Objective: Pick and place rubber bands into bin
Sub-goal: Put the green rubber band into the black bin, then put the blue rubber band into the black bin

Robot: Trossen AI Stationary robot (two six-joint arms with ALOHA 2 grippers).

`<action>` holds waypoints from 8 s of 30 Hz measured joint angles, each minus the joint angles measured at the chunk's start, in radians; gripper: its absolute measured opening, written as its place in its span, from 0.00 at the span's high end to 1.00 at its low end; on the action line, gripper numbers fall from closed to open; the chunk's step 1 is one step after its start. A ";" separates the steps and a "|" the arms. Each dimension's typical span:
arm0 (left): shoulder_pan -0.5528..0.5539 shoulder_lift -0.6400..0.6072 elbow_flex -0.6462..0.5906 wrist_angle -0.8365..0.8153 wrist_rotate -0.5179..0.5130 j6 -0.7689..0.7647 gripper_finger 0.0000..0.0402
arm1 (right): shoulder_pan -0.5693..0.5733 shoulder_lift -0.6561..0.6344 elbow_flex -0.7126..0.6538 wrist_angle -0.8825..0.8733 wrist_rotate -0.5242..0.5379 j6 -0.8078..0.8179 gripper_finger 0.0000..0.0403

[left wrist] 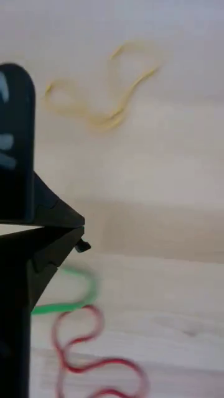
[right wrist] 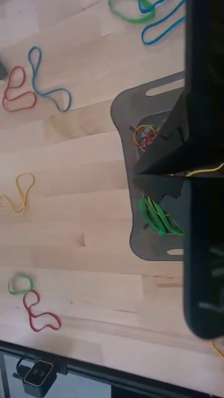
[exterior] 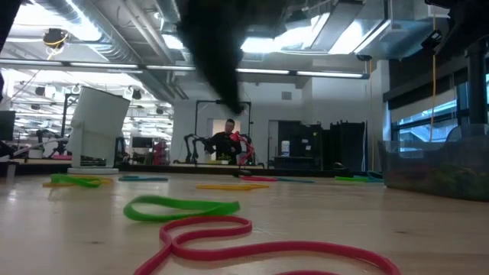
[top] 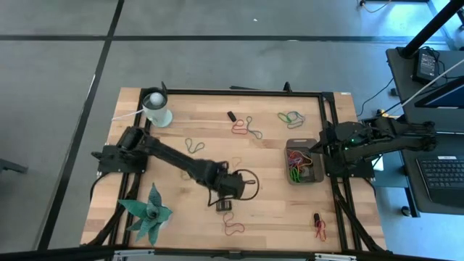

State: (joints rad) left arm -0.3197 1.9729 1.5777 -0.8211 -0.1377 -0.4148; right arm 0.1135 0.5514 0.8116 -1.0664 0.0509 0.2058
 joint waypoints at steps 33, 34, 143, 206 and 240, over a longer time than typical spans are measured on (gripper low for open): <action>-0.042 0.003 -0.029 -0.112 0.037 -0.458 0.60 | 0.000 0.000 0.000 0.001 0.001 0.024 0.99; -0.048 0.003 -0.050 -0.105 0.044 -0.483 0.59 | 0.000 0.000 0.000 0.001 0.001 0.024 0.99; 0.381 0.704 0.779 0.794 0.349 0.428 0.73 | 0.000 0.000 0.000 0.072 0.126 0.155 0.96; 0.420 -0.551 -0.626 -0.008 -0.156 0.017 0.82 | 0.000 0.001 0.000 0.073 0.139 0.315 0.96; 0.580 -0.496 -0.943 0.317 -0.141 -0.169 0.45 | 0.000 0.025 0.000 0.068 0.237 0.523 0.96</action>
State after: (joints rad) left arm 0.2602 1.4772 0.6352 -0.5038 -0.2788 -0.5834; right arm 0.1131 0.5762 0.8112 -0.9985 0.2882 0.7288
